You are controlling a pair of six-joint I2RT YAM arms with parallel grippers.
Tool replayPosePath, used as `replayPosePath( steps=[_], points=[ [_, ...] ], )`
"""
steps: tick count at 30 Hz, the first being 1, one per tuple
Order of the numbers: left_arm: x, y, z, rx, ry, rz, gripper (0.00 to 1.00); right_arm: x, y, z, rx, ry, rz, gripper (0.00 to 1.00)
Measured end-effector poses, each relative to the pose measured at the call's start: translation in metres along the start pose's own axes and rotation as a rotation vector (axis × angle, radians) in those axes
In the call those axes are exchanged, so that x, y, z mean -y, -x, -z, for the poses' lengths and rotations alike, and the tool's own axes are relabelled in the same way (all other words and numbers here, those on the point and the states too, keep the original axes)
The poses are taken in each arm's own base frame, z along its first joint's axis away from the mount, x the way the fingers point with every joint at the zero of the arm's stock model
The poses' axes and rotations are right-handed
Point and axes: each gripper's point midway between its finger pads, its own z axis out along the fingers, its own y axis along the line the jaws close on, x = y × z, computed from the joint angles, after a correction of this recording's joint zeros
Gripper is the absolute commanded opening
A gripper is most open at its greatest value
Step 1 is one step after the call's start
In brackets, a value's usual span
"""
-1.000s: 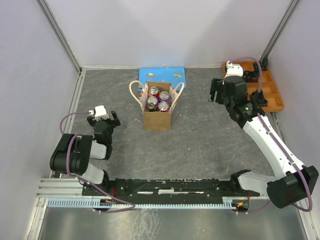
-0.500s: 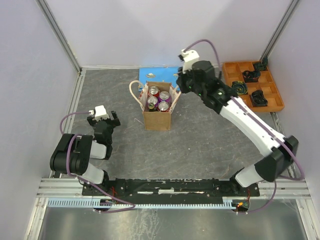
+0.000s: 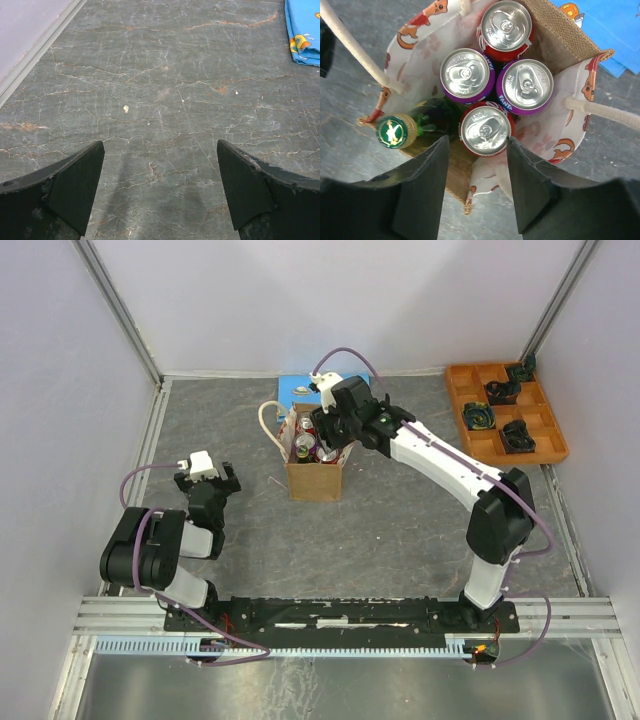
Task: Take the beverage out of the canvas bag
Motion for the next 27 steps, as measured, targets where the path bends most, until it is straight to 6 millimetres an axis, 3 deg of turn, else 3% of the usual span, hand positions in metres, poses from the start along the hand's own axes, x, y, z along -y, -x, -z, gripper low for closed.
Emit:
replayPosePath(
  steps=[2, 9, 16, 20, 27],
  points=[
    [0.000, 0.000, 0.000, 0.000, 0.000, 0.000, 0.99, 0.001, -0.005, -0.001, -0.019, -0.004, 0.002, 0.74],
    [0.000, 0.000, 0.000, 0.000, 0.000, 0.000, 0.99, 0.003, -0.031, -0.008, -0.114, -0.013, 0.012, 0.88],
    [0.000, 0.000, 0.000, 0.000, 0.000, 0.000, 0.99, 0.002, -0.058, -0.020, -0.207, -0.014, 0.030, 0.90],
    [0.000, 0.000, 0.000, 0.000, 0.000, 0.000, 0.99, 0.001, -0.060, -0.024, -0.215, -0.015, 0.041, 0.96],
    [0.000, 0.000, 0.000, 0.000, 0.000, 0.000, 0.99, 0.005, -0.068, -0.040, -0.238, -0.041, 0.048, 0.96]
  ],
)
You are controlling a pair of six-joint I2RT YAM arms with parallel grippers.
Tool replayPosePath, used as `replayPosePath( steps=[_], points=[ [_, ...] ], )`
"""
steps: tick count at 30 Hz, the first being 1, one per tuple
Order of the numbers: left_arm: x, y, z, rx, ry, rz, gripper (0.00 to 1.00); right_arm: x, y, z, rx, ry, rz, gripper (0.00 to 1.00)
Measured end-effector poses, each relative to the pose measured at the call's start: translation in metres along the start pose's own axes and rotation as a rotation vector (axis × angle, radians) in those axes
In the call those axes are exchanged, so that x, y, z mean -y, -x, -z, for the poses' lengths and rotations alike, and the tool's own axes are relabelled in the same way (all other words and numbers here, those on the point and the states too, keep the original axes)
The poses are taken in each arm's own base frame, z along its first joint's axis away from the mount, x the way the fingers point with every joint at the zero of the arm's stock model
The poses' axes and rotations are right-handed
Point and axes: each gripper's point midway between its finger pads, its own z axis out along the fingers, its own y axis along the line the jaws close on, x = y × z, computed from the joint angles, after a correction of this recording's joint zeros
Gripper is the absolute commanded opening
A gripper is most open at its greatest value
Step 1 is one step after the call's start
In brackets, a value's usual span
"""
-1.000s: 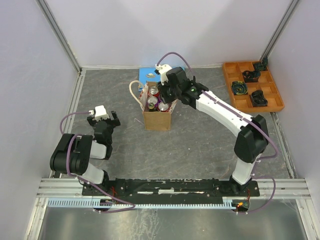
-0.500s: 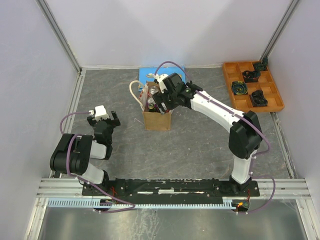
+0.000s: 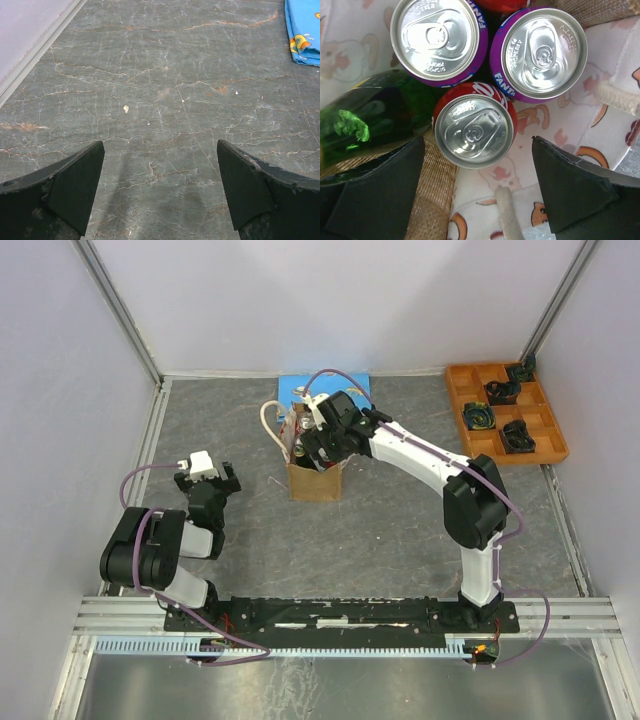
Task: Take the beverage out of the canvas bag
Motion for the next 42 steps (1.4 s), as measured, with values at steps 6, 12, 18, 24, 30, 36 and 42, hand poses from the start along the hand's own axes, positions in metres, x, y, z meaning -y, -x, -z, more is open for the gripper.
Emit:
replayPosePath(
  steps=[6, 12, 18, 24, 30, 36, 42],
  points=[
    [0.000, 0.000, 0.000, 0.000, 0.000, 0.000, 0.99, 0.006, -0.001, -0.013, 0.001, -0.036, -0.003, 0.94],
    [0.000, 0.000, 0.000, 0.000, 0.000, 0.000, 0.99, 0.008, -0.002, -0.022, 0.003, -0.050, -0.005, 0.85],
    [0.000, 0.000, 0.000, 0.000, 0.000, 0.000, 0.99, 0.003, -0.003, -0.028, 0.000, -0.041, -0.013, 0.49],
    [0.000, 0.000, 0.000, 0.000, 0.000, 0.000, 0.99, 0.004, -0.003, -0.027, -0.004, -0.042, -0.019, 0.00],
    [0.000, 0.000, 0.000, 0.000, 0.000, 0.000, 0.99, 0.004, -0.003, -0.025, -0.007, -0.049, -0.015, 0.00],
    [0.000, 0.000, 0.000, 0.000, 0.000, 0.000, 0.99, 0.007, -0.001, -0.022, -0.008, -0.079, -0.002, 0.00],
    [0.000, 0.000, 0.000, 0.000, 0.000, 0.000, 0.99, 0.013, 0.017, -0.005, 0.014, -0.133, 0.039, 0.00]
  ],
)
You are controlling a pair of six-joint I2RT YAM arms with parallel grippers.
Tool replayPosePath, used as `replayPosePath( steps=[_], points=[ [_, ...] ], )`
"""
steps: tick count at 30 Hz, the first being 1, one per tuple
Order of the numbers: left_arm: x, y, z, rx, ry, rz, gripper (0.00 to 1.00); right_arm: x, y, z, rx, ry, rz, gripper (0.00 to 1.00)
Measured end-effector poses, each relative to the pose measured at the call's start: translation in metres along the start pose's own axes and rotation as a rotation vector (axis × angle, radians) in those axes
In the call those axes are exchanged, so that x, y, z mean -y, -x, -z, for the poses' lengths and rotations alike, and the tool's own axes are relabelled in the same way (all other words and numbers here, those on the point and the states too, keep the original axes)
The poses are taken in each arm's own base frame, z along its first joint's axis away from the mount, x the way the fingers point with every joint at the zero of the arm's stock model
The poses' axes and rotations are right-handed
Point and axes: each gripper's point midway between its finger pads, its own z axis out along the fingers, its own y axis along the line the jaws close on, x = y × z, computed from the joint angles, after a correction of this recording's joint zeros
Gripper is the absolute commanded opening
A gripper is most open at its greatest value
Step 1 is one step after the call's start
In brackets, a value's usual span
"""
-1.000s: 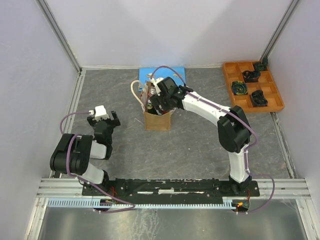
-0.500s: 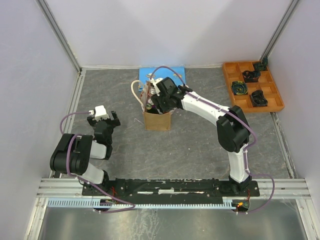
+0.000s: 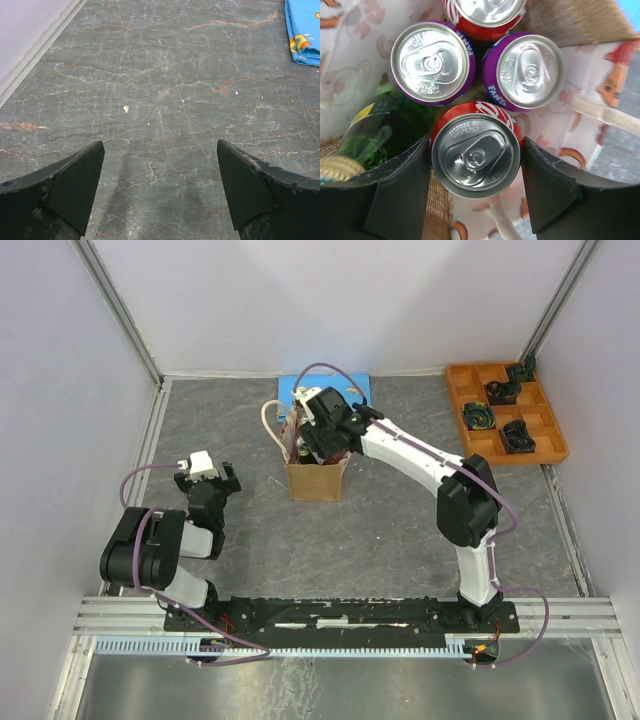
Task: Take the beverage out of the canvas bag
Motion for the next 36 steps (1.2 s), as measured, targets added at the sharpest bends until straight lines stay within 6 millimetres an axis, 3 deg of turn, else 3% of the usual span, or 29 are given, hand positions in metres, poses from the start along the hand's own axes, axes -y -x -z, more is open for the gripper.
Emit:
replayPosePath(
  steps=[8, 14, 21, 22, 23, 24, 27, 29, 32, 34, 36],
  points=[
    [0.000, 0.000, 0.000, 0.000, 0.000, 0.000, 0.99, 0.030, 0.058, 0.063, 0.180, -0.099, 0.021, 0.00],
    [0.000, 0.000, 0.000, 0.000, 0.000, 0.000, 0.99, 0.069, 0.114, 0.138, 0.428, -0.242, -0.001, 0.00],
    [0.000, 0.000, 0.000, 0.000, 0.000, 0.000, 0.99, 0.131, 0.134, 0.225, 0.667, -0.516, -0.068, 0.00],
    [0.000, 0.000, 0.000, 0.000, 0.000, 0.000, 0.99, 0.150, 0.132, 0.237, 0.688, -0.584, -0.100, 0.00],
    [0.000, 0.000, 0.000, 0.000, 0.000, 0.000, 0.99, 0.152, 0.132, 0.238, 0.689, -0.593, -0.103, 0.00],
    [0.000, 0.000, 0.000, 0.000, 0.000, 0.000, 0.99, 0.166, 0.128, 0.242, 0.690, -0.634, -0.130, 0.00],
    [0.000, 0.000, 0.000, 0.000, 0.000, 0.000, 0.99, 0.210, 0.109, 0.239, 0.658, -0.725, -0.218, 0.00],
    [0.000, 0.000, 0.000, 0.000, 0.000, 0.000, 0.99, 0.248, 0.081, 0.227, 0.598, -0.786, -0.300, 0.00],
    [0.000, 0.000, 0.000, 0.000, 0.000, 0.000, 0.99, 0.283, 0.038, 0.206, 0.495, -0.844, -0.375, 0.00],
    [0.000, 0.000, 0.000, 0.000, 0.000, 0.000, 0.99, 0.294, 0.009, 0.187, 0.427, -0.857, -0.406, 0.00],
    [0.000, 0.000, 0.000, 0.000, 0.000, 0.000, 0.99, 0.290, -0.014, 0.164, 0.366, -0.840, -0.412, 0.00]
  ],
)
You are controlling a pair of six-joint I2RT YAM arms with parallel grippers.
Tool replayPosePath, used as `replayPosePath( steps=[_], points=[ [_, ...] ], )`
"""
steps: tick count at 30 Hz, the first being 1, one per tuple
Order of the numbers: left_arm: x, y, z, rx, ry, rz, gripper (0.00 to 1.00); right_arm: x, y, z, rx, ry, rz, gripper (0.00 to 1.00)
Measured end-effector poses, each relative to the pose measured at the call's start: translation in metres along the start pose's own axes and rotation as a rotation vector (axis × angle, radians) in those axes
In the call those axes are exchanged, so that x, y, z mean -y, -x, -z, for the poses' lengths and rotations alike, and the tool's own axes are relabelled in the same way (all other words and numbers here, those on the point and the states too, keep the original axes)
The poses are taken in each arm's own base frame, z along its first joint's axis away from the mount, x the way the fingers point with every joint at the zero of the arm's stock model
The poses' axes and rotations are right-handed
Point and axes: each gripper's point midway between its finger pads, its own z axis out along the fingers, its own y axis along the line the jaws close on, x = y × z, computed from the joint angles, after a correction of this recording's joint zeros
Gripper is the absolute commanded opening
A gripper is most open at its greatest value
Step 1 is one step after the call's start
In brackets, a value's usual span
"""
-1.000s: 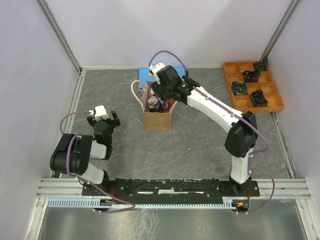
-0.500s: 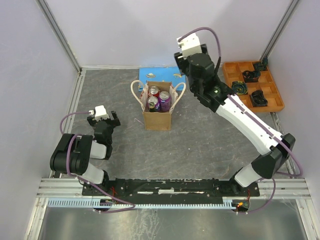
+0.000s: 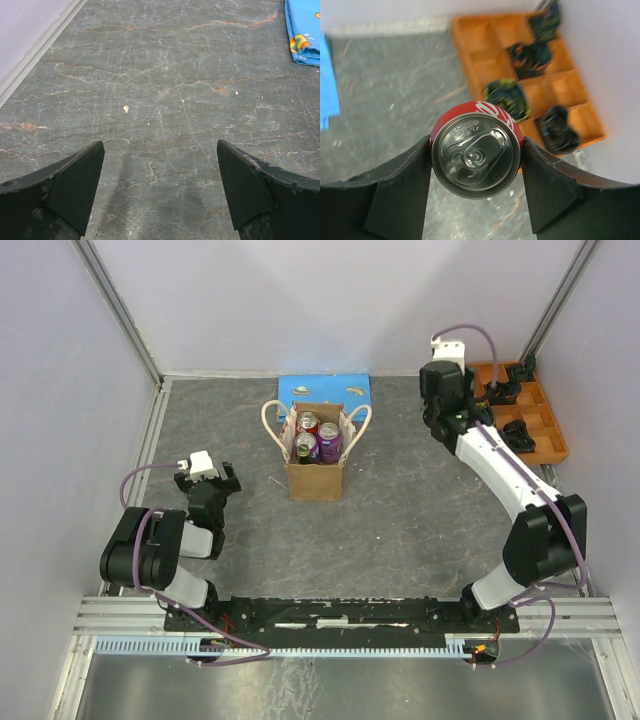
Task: Take the beverage out of the canvas bag
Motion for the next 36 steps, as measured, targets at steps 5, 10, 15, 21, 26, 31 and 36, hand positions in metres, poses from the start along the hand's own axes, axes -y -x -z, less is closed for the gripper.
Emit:
replayPosePath(
  steps=[5, 10, 15, 21, 26, 31, 36],
  points=[
    [0.000, 0.000, 0.000, 0.000, 0.000, 0.000, 0.99, -0.038, -0.072, -0.011, -0.140, 0.111, 0.034, 0.00],
    [0.000, 0.000, 0.000, 0.000, 0.000, 0.000, 0.99, -0.058, -0.108, -0.012, -0.211, 0.190, 0.006, 0.00],
    [0.000, 0.000, 0.000, 0.000, 0.000, 0.000, 0.99, -0.068, -0.116, -0.016, -0.206, 0.234, -0.074, 0.00],
    [0.000, 0.000, 0.000, 0.000, 0.000, 0.000, 0.99, -0.076, -0.132, -0.018, -0.233, 0.263, -0.126, 0.00],
    [0.000, 0.000, 0.000, 0.000, 0.000, 0.000, 0.99, -0.084, -0.150, -0.023, -0.280, 0.263, -0.133, 0.00],
    [0.000, 0.000, 0.000, 0.000, 0.000, 0.000, 0.99, -0.088, -0.161, -0.025, -0.313, 0.270, -0.136, 0.09],
    [0.000, 0.000, 0.000, 0.000, 0.000, 0.000, 0.99, -0.090, -0.162, -0.026, -0.316, 0.269, -0.149, 0.75]
  ],
)
